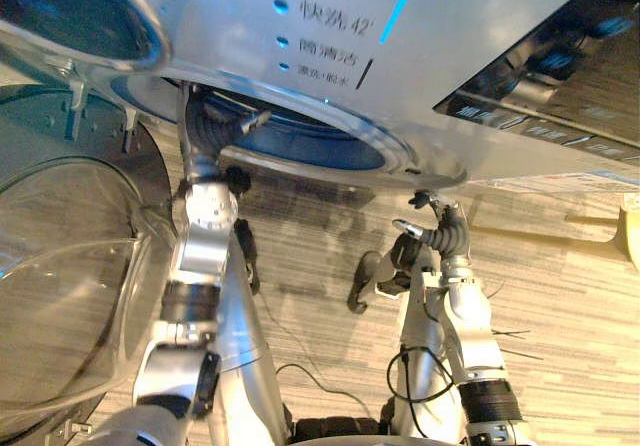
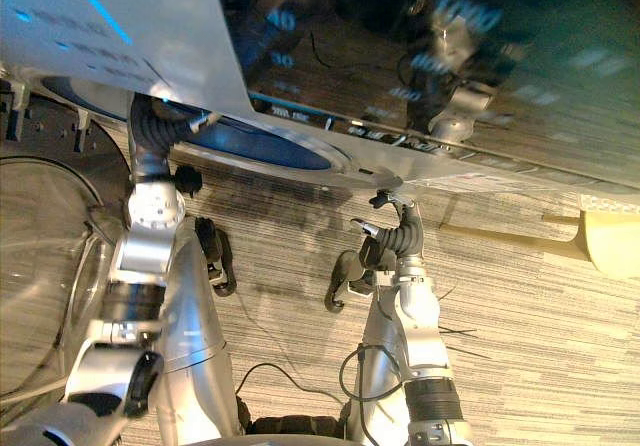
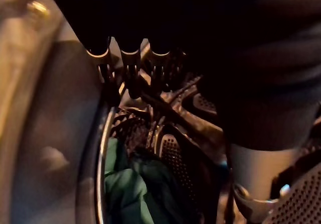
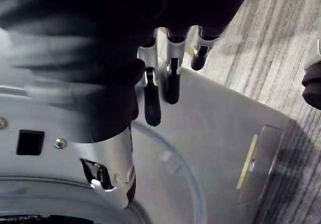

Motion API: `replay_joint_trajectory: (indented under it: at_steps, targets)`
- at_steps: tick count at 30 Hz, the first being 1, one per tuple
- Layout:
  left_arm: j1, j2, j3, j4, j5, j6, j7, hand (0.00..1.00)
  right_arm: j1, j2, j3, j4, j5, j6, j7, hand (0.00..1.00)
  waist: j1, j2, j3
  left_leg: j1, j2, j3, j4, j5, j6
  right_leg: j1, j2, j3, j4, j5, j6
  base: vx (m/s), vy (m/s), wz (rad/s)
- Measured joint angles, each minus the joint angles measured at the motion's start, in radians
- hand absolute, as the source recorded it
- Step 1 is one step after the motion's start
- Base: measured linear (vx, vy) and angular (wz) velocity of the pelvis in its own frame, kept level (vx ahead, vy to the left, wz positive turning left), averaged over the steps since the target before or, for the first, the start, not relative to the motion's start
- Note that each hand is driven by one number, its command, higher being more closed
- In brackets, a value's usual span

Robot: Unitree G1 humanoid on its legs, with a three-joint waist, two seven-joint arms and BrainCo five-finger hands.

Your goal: Pick up the laundry basket with both hands and put the clothes into the washing machine.

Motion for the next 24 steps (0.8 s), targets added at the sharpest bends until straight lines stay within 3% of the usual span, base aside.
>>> replay_joint_trajectory:
  at_steps: [4,5,8,12,13,14,20,24]
  targets:
    - [0.256,-0.034,-0.006,0.065,-0.1,-0.037,-0.008,0.0,0.114,0.0,0.001,0.088,-0.004,0.002,-0.001,0.0,0.006,0.005,-0.076,0.293,0.0,0.037,-0.222,0.025,-0.015,0.294,0.018,-0.049,-0.224,0.026,0.014,0.17,-0.107,0.14]
    - [0.296,-0.032,-0.006,0.112,-0.124,-0.037,-0.028,0.0,0.122,-0.001,0.0,0.133,-0.01,0.014,-0.001,0.0,0.008,0.008,-0.084,0.404,0.0,0.062,-0.316,0.049,-0.016,0.398,0.023,-0.063,-0.317,0.055,0.011,0.17,-0.1,0.1]
    - [0.35,-0.03,-0.018,0.218,-0.149,-0.036,-0.073,0.0,0.155,-0.004,-0.006,0.213,-0.025,0.021,-0.001,0.0,0.021,0.033,-0.145,0.563,0.0,0.107,-0.494,0.097,-0.014,0.545,0.042,-0.085,-0.505,0.119,0.023,0.15,-0.026,-0.02]
    - [0.353,-0.019,-0.019,0.465,-0.174,-0.037,-0.137,0.0,0.148,-0.003,-0.009,0.383,-0.023,0.038,-0.001,0.0,0.02,0.045,-0.176,0.854,-0.013,0.223,-0.808,0.202,-0.013,0.772,0.071,-0.074,-0.807,0.245,0.045,0.18,0.049,-0.24]
    - [0.349,-0.016,-0.019,0.507,-0.178,-0.037,-0.143,0.0,0.142,-0.005,-0.009,0.42,-0.02,0.038,-0.001,0.0,0.015,0.046,-0.184,0.887,-0.02,0.236,-0.857,0.22,-0.012,0.795,0.074,-0.071,-0.852,0.266,0.046,0.13,0.065,-0.26]
    - [0.344,-0.01,-0.018,0.615,-0.178,-0.035,-0.165,0.0,0.118,-0.016,-0.01,0.526,-0.008,0.04,-0.001,0.0,-0.009,0.055,-0.209,0.963,-0.032,0.268,-0.984,0.269,-0.01,0.854,0.094,-0.064,-0.985,0.327,0.057,0.14,0.08,-0.36]
    - [0.321,0.005,-0.019,0.799,-0.136,-0.031,-0.202,0.0,0.124,-0.046,-0.081,0.708,0.017,0.056,-0.001,0.0,-0.042,0.098,-0.264,1.214,-0.083,0.406,-1.372,0.418,-0.001,1.046,0.139,-0.006,-1.385,0.53,0.086,0.16,0.09,-0.42]
    - [0.313,0.013,-0.054,0.822,-0.085,-0.03,-0.202,0.0,0.143,-0.04,-0.085,0.754,0.048,0.057,0.0,0.0,-0.074,0.099,-0.292,1.275,-0.097,0.429,-1.426,0.429,0.0,1.118,0.146,0.001,-1.484,0.573,0.096,0.11,0.066,-0.15]
